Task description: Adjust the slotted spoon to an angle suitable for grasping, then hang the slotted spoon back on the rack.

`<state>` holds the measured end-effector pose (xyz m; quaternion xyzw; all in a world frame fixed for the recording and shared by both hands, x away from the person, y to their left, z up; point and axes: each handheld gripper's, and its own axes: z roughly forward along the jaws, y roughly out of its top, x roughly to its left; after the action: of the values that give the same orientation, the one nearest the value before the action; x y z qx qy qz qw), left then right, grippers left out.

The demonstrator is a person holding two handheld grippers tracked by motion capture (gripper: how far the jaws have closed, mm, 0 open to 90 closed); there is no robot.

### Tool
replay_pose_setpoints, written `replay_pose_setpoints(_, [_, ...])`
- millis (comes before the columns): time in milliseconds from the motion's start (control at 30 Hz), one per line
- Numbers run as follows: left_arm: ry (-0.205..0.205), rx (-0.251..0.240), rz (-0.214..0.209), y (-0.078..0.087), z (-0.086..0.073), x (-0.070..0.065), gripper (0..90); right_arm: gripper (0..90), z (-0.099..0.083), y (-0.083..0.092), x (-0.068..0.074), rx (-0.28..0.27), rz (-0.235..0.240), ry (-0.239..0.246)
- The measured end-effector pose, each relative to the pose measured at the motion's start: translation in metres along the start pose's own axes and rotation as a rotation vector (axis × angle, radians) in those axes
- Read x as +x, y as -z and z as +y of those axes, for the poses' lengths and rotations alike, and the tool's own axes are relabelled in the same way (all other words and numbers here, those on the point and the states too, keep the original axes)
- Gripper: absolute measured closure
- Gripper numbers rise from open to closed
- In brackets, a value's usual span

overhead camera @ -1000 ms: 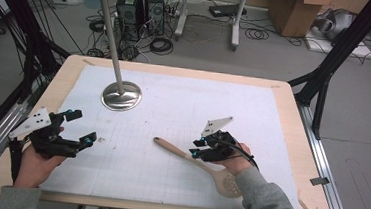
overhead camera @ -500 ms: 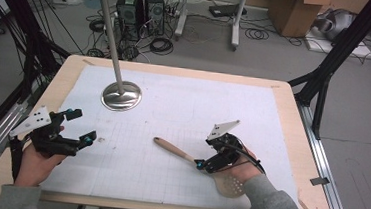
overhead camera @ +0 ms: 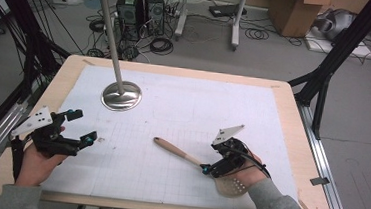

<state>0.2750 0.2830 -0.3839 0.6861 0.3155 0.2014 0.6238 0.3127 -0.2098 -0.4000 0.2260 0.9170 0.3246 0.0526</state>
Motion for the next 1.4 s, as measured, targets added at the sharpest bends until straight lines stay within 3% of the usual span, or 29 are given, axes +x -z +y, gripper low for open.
replay_pose_setpoints(700, [-0.013, 0.011, -0.009, -0.003, 0.0, -0.005, 1.8, 16.7, 0.002, -0.012, 0.003, 0.078, -0.014, 0.029])
replay_pose_setpoints(1067, [-0.015, 0.014, -0.012, -0.004, 0.0, -0.006, 1.7, 29.2, 0.003, -0.018, 0.007, 0.152, -0.029, 0.029])
replay_pose_setpoints(1400, [-0.015, 0.015, -0.016, -0.005, 0.0, -0.007, 1.8, 46.3, 0.003, -0.022, 0.013, 0.21, -0.021, 0.071])
